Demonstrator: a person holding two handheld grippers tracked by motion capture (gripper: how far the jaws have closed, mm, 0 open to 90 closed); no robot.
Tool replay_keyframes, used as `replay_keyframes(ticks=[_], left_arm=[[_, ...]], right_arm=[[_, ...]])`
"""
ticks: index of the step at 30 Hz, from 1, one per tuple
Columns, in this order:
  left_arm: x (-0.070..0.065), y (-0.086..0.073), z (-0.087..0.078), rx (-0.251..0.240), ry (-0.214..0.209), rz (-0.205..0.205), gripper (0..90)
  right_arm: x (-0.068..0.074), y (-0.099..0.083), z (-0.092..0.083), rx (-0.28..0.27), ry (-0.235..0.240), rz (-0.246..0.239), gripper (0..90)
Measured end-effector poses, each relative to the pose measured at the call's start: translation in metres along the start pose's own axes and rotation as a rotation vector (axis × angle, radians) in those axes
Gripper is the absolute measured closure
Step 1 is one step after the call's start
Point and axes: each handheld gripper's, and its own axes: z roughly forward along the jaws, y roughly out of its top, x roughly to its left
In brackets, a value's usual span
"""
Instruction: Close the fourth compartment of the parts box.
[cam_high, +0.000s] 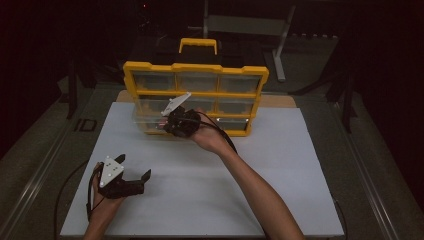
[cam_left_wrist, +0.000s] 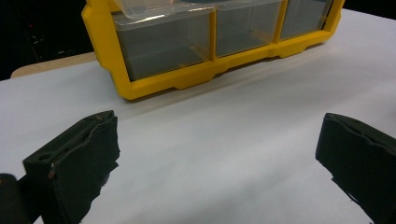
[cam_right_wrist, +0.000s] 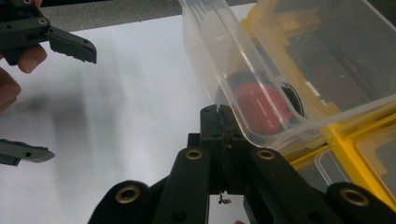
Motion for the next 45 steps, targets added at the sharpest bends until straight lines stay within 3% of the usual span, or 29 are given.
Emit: replay_keyframes(ticks=[45], left_arm=[[0.0007,0.0000,-0.0008,-0.003,0.003,-0.002,0.1]], right_arm=[[-0.0075,0.0022,0.0079,-0.014,-0.050,0.045,89.4]])
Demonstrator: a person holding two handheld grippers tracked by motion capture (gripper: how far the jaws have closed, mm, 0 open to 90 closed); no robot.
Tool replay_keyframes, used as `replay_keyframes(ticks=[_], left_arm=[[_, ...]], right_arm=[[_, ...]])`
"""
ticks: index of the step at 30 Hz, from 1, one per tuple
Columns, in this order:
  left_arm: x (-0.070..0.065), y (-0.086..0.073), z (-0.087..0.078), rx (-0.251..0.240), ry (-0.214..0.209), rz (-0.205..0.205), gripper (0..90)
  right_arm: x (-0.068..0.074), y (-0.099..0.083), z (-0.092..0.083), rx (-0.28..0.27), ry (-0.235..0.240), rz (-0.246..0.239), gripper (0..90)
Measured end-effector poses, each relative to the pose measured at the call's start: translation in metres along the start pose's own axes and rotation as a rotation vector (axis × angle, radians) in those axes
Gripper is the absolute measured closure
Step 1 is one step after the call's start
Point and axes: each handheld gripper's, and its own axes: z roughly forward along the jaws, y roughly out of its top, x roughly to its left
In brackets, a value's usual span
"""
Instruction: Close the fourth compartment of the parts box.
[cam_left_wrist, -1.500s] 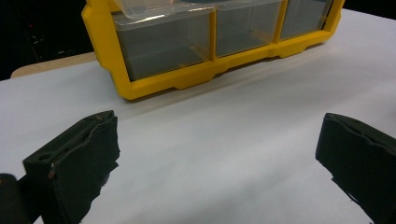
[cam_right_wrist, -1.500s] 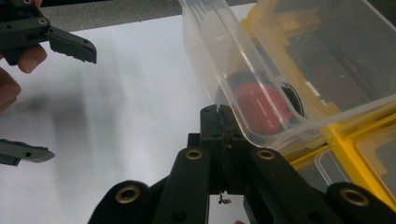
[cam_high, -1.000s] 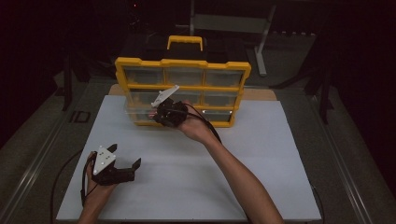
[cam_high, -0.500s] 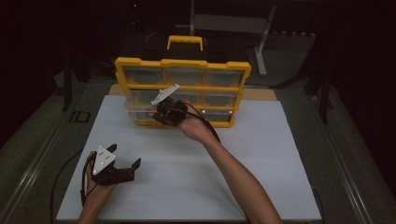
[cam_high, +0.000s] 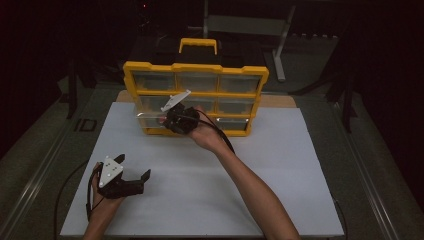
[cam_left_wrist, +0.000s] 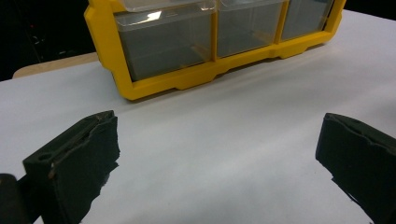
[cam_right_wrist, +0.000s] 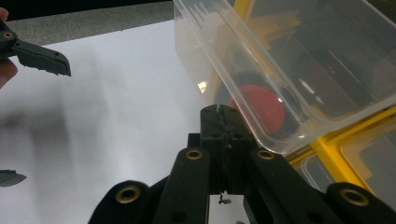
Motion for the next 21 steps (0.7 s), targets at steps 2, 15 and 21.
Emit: replay_keyframes(ticks=[2,15,21], left_arm=[[0.0000,0.0000,0.0000,0.000,0.000,0.000,0.1],[0.0000,0.0000,0.0001,0.000,-0.001,0.001,0.1],[0.0001,-0.0001,0.0006,0.001,-0.002,0.000,0.1]], right_arm=[[0.0000,0.0000,0.0000,0.000,0.000,0.000,89.4],[-0.0028,-0.0001,0.0019,-0.012,-0.011,0.008,89.5],[-0.0042,-0.0001,0.0030,-0.016,-0.018,0.015,89.4]])
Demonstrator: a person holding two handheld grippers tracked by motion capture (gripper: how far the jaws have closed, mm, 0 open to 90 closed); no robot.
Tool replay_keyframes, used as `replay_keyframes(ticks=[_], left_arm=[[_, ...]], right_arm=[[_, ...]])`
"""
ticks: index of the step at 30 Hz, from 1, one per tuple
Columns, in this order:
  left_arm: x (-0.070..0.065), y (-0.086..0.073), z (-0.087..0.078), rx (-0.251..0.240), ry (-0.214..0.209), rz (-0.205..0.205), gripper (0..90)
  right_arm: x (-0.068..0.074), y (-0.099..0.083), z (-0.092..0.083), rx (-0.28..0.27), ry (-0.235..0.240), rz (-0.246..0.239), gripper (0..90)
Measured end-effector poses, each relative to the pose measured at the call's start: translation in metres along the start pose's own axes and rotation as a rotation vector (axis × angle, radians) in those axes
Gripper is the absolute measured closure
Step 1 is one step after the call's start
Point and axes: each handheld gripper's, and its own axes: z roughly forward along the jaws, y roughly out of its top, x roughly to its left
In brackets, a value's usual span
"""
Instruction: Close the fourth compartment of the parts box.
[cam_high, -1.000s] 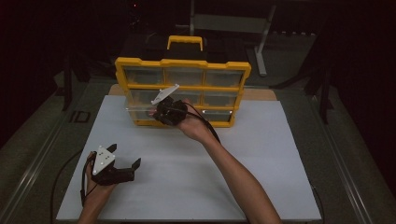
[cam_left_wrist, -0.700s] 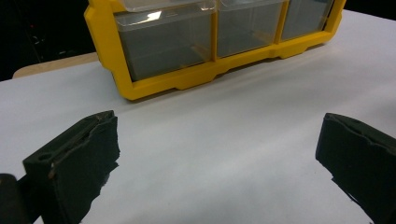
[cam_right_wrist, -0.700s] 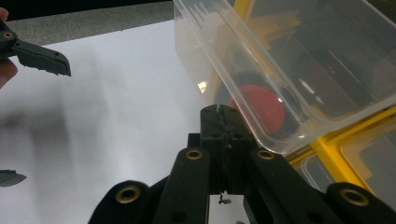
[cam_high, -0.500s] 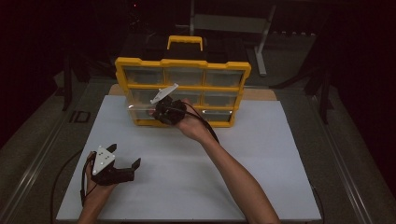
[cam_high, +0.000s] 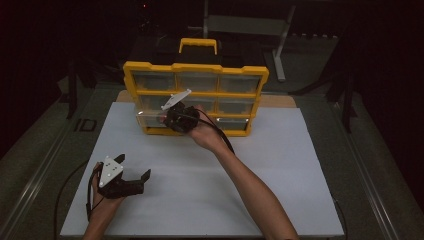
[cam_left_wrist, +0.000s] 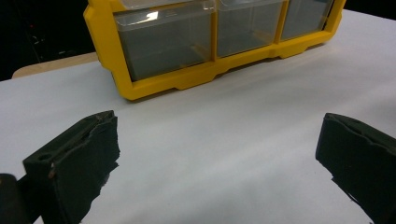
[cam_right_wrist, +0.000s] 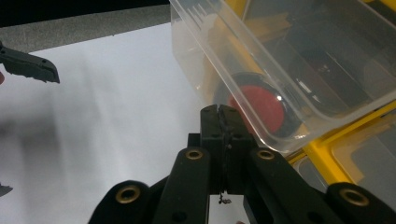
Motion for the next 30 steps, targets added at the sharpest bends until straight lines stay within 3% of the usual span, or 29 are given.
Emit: replay_keyframes(ticks=[30], left_arm=[[0.0000,-0.0001,0.0004,0.002,0.002,0.001,0.1]], right_arm=[[-0.0060,0.0010,0.0051,-0.012,-0.027,0.032,89.5]])
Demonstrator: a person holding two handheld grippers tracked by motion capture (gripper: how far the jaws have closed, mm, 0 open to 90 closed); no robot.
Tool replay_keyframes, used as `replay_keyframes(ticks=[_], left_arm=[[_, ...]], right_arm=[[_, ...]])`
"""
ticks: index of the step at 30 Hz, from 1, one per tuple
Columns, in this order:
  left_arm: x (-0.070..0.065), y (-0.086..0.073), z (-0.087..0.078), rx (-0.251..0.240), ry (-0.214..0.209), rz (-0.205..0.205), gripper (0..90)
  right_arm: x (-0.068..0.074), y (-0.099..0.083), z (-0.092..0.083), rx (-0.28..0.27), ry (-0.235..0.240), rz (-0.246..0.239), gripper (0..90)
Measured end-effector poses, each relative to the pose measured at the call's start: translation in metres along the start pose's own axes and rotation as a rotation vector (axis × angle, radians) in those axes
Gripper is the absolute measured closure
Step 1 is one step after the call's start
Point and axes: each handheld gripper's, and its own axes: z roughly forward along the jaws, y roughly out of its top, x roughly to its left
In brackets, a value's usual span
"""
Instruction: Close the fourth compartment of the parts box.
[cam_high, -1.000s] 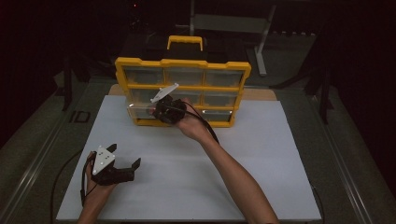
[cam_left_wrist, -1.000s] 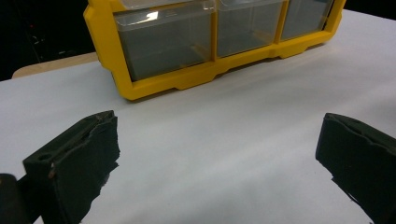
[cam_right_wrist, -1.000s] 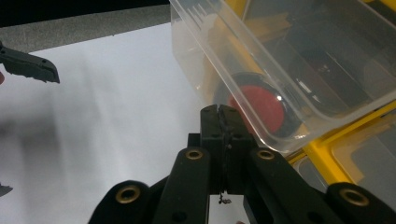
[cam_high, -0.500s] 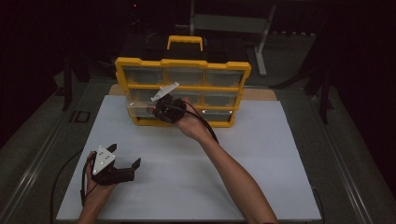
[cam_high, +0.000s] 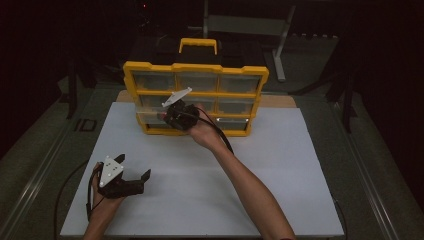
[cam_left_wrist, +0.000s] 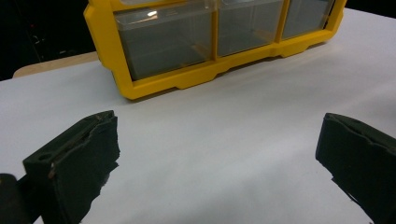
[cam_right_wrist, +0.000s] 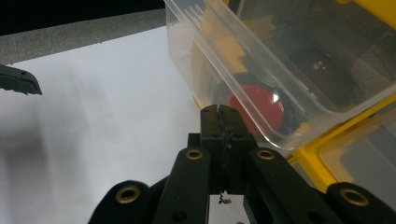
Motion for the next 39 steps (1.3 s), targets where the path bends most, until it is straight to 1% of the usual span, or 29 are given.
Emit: replay_keyframes(ticks=[13,18,31,39], left_arm=[[0.0000,0.0000,-0.0001,0.000,0.000,0.001,0.1],[0.0000,0.0000,-0.0002,0.000,0.001,0.000,0.1],[-0.0002,-0.0001,-0.0004,0.001,0.001,0.000,0.1],[-0.0005,0.0000,-0.0001,0.001,-0.001,0.001,0.1]], right_arm=[[-0.0017,0.0004,0.0019,-0.015,-0.016,0.012,89.5],[-0.0022,0.0012,0.0029,-0.015,-0.027,0.008,89.5],[-0.0049,0.0016,0.0058,-0.027,-0.041,0.031,89.5],[-0.0072,-0.0004,0.0096,-0.023,-0.047,0.042,89.5]])
